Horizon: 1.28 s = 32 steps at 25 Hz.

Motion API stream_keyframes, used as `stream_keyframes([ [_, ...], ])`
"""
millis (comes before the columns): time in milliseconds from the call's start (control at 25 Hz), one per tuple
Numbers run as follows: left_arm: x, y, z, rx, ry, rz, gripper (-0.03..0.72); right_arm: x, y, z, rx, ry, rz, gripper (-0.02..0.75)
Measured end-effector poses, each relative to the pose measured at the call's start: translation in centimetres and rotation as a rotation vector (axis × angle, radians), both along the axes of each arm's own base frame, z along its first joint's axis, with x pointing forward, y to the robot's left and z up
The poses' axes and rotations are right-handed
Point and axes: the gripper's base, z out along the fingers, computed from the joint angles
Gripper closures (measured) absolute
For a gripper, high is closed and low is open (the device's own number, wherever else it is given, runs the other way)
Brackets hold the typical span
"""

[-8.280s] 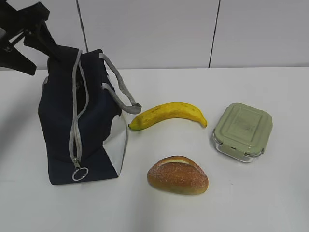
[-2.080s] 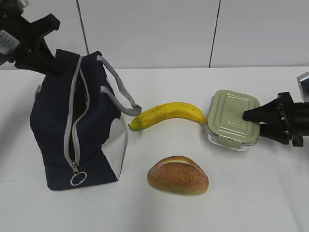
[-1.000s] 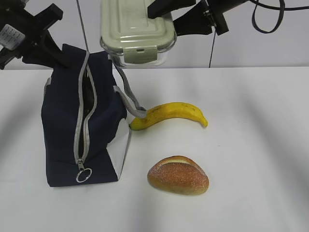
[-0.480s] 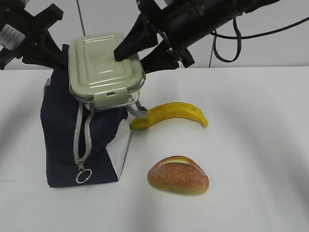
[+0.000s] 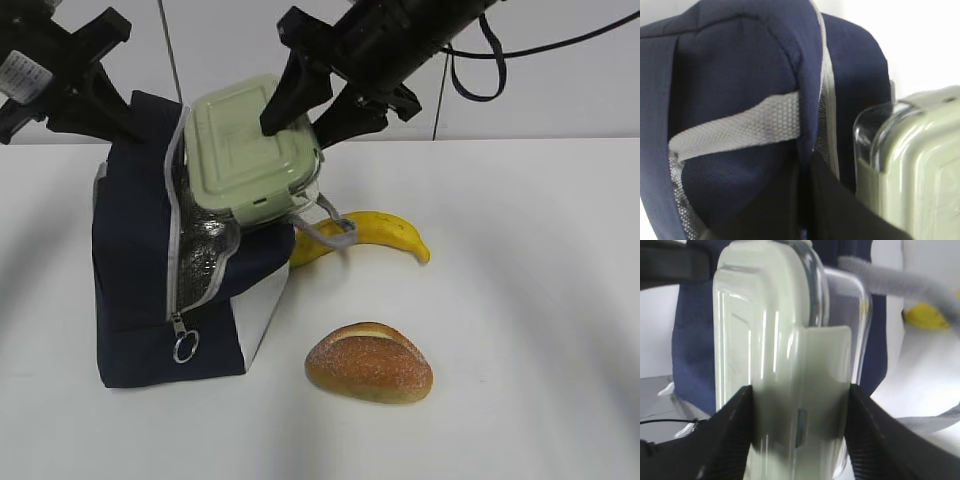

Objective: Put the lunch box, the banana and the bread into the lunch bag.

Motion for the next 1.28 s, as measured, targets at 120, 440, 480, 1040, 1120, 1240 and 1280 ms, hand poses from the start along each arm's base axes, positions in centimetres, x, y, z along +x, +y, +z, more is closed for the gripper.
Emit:
stream_keyframes([
  [120,0.0,0.0,0.0,0.000,0.002,-0.001,0.686,0.5,1.0,0.1,-0.039,-0.018,0.001,0.344],
  [440,0.0,0.0,0.0,-0.003,0.003,-0.001,0.686,1.6,5.6,-2.8,-0.245,-0.044,0.026,0.344],
  [480,0.0,0.0,0.0,-0.003,0.002,-0.003,0.686,1.7,6.3,-3.0,-0.254,-0.051,0.028,0.344],
  [1040,0.0,0.0,0.0,0.007,-0.001,-0.004,0.686,3.6,11.2,-10.2,-0.245,0.001,0.047,0.337],
  [1120,0.0,0.1,0.0,0.009,-0.001,-0.005,0.686,3.6,11.5,-10.7,-0.223,0.004,0.070,0.298],
  [1240,0.0,0.1,0.0,0.010,-0.002,-0.005,0.686,3.6,11.6,-10.3,-0.212,-0.012,0.081,0.199],
  [1280,0.0,0.1,0.0,0.010,-0.003,-0.004,0.686,3.7,11.6,-10.1,-0.223,-0.024,0.086,0.179],
])
